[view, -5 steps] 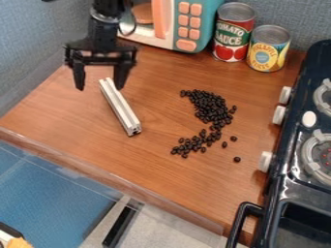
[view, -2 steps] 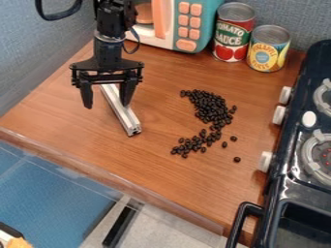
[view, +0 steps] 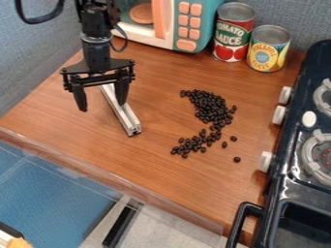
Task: Sweep into pile
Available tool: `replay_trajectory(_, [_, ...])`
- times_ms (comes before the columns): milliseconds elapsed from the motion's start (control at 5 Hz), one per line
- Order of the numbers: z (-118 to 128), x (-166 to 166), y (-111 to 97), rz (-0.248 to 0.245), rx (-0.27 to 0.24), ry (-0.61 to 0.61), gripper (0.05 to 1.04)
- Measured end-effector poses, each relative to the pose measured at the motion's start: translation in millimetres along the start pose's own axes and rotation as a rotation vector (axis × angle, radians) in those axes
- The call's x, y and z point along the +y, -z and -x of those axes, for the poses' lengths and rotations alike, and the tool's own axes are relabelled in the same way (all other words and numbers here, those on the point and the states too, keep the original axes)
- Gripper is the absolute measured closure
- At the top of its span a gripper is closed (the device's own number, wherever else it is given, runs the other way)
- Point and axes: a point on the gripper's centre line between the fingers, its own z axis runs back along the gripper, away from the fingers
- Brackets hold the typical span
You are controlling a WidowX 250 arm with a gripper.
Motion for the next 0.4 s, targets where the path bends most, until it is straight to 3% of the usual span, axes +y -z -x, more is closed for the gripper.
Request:
replay_trajectory(200, [-1.9, 5.9, -8.8, 0.050, 0.000, -0.018, 0.084])
replay_trajectory(400, [-1.1, 5.1, -9.8, 0.064, 0.008, -0.009, 0.084])
